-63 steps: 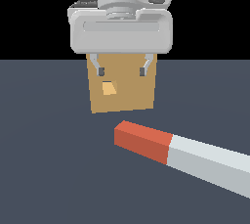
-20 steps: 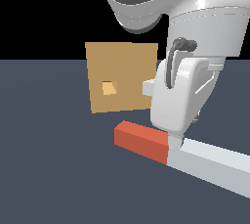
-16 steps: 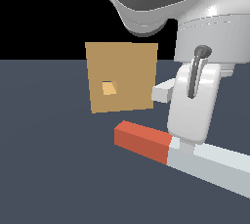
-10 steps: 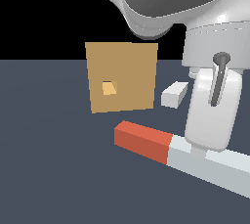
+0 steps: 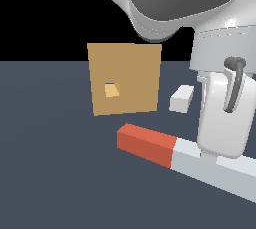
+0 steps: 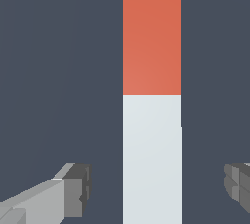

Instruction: Insert the peg into the horizontal hole in a box.

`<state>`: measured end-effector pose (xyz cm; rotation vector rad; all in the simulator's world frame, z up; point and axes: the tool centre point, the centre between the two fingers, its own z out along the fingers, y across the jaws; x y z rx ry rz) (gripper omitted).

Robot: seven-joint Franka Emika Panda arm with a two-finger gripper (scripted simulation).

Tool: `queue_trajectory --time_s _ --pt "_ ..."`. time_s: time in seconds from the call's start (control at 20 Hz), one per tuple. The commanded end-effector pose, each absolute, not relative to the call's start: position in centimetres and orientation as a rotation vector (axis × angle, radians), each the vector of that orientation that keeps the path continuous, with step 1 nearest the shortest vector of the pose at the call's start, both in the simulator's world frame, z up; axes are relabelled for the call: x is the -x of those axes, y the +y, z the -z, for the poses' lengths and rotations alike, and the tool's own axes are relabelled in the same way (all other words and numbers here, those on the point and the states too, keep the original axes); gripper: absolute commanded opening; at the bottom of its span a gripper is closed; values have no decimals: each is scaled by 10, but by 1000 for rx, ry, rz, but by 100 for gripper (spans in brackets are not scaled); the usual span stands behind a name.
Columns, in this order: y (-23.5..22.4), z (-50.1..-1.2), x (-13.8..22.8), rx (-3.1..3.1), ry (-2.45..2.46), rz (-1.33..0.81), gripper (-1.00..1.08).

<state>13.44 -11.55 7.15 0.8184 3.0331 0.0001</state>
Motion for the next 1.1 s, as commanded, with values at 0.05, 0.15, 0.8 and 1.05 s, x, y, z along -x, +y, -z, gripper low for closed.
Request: queue_trajectory --time_s 0.05,0.15,0.8,1.05 --pt "-115 -66 -134 -818 3034 0 100" --pt "-115 -58 -134 -817 3034 0 100" --pt "-115 -22 -135 -813 3034 0 100" --pt "-115 -22 -135 -813 3034 0 -100"
